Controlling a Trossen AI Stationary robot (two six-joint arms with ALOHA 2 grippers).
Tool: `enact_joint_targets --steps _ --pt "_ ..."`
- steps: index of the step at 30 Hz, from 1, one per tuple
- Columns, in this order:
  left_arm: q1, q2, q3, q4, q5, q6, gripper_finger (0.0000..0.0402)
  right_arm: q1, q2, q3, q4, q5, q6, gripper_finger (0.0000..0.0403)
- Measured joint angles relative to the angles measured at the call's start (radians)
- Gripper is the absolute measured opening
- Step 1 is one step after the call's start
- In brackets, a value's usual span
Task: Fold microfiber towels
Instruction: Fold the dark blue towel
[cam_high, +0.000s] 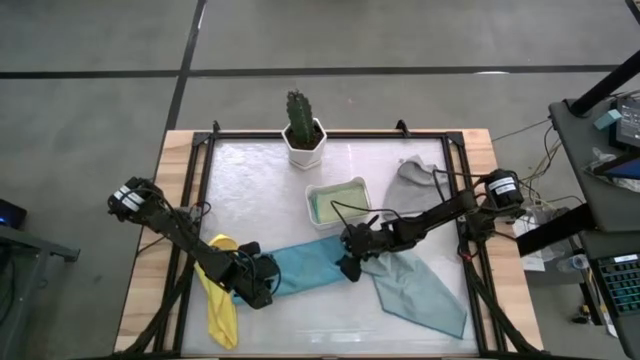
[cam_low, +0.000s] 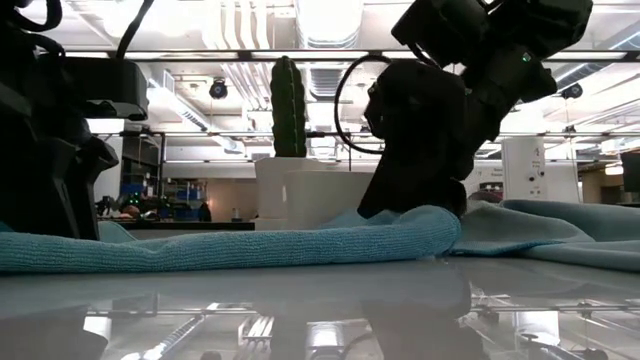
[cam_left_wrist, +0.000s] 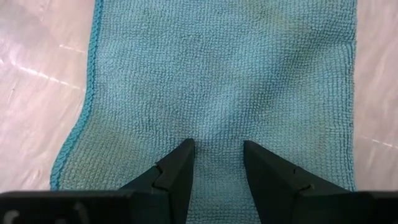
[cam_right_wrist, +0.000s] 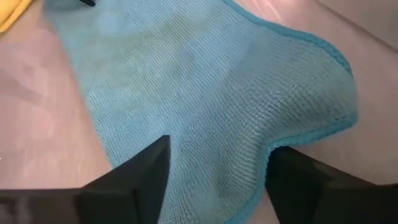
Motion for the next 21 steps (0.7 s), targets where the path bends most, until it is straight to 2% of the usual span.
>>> enact_joint_targets --steps 4,11,16,21 --pt "0.000 0.000 0.000 0.001 -0.010 0.001 0.0128 0.000 -0.003 0.000 0.051 0.000 -0.032 0.0159" --pt "0.000 0.000 0.000 0.001 -0.013 0.004 0.0128 0.000 -0.011 0.000 0.056 0.001 -0.082 0.0025" --pt "0.000 -0.025 0.008 -0.007 -0.005 0.025 0.0128 -0.021 -0.045 0.000 0.033 0.002 -0.109 0.0013" --pt "-0.001 -0.102 0.029 -0.005 0.008 0.075 0.0128 -0.048 -0.112 0.000 -0.082 0.011 -0.137 0.0013"
